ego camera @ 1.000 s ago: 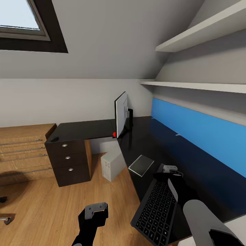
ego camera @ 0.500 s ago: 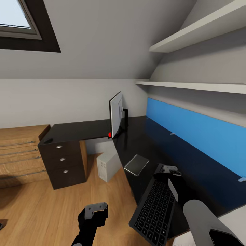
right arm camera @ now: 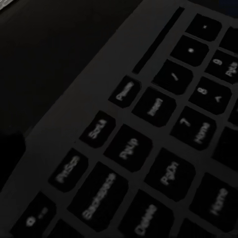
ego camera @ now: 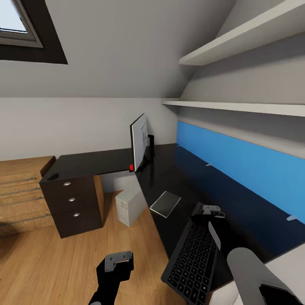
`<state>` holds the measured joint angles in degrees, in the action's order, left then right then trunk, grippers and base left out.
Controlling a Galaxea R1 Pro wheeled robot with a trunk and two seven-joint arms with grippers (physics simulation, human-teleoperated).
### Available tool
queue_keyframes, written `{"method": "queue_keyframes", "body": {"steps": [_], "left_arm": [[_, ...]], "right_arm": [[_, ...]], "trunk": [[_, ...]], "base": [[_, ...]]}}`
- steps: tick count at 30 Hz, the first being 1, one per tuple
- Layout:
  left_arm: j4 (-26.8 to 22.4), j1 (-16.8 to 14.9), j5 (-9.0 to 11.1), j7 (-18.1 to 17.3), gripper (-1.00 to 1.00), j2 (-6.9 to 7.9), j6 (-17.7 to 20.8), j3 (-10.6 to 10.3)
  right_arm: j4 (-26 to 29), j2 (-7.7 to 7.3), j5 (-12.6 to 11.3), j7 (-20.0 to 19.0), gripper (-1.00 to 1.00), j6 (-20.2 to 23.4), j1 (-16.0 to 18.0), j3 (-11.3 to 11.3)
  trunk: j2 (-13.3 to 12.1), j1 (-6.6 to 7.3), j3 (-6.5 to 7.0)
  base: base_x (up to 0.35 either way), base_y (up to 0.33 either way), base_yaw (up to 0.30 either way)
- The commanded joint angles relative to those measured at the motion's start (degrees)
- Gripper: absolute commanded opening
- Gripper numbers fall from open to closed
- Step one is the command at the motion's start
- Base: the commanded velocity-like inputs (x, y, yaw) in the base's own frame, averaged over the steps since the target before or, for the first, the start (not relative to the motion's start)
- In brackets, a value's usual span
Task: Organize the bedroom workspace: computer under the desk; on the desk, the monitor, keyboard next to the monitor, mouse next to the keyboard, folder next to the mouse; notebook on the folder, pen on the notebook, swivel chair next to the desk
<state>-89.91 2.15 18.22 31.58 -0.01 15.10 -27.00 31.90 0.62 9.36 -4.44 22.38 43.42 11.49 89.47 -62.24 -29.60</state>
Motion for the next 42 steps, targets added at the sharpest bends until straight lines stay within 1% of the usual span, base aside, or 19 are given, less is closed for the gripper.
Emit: {"method": "queue_keyframes", "body": {"steps": [1, 13, 19, 23, 28, 36, 42], "left_arm": [[-0.1, 0.0, 0.3, 0.3, 1.0, 0.01, 0.2, -0.1], [0.0, 0.0, 0.3, 0.3, 1.0, 0.01, 0.2, -0.1], [0.2, 0.0, 0.3, 0.3, 1.0, 0.01, 0.2, -0.3], [0.2, 0.0, 0.3, 0.3, 1.0, -0.06, 0.3, -0.3], [0.3, 0.0, 0.3, 0.3, 1.0, -0.07, 0.3, -0.3], [0.2, 0.0, 0.3, 0.3, 1.0, -0.15, 0.2, -0.4], [0.2, 0.0, 0.3, 0.3, 1.0, -0.16, 0.2, -0.4]], "right_arm": [[-2.7, 0.08, 0.2, -0.6, 1.0, 0.3, 0.0, 0.4], [-2.6, 0.11, 0.1, -0.6, 1.0, -0.2, 0.0, 0.4], [-2.6, 0.5, 0.1, -0.7, 1.0, -0.3, 0.0, 0.4], [-2.7, 0.87, 0.2, -0.7, 1.0, -0.3, 0.0, 0.4], [-2.7, 1.02, 0.2, -0.7, 1.0, -0.3, 0.0, -0.2], [-2.6, 0.97, 0.2, -0.7, 1.0, -0.1, 0.0, -0.3], [-2.5, 0.96, 0.2, -0.7, 1.0, -0.1, 0.0, -0.3]], "trunk": [[0.0, -0.01, -0.06], [0.0, -0.01, -0.06], [0.0, -0.01, -0.06], [0.0, -0.01, -0.06], [0.0, -0.01, -0.06], [0.0, -0.01, -0.06], [-2.4, 1.31, 1.02]], "base": [[0.0, 0.063, -0.003], [0.011, 0.027, 0.0], [0.195, 0.104, 0.0], [0.032, 0.011, 0.0], [0.005, 0.002, 0.0], [0.0, 0.0, 0.0], [0.0, 0.0, 0.0]]}}
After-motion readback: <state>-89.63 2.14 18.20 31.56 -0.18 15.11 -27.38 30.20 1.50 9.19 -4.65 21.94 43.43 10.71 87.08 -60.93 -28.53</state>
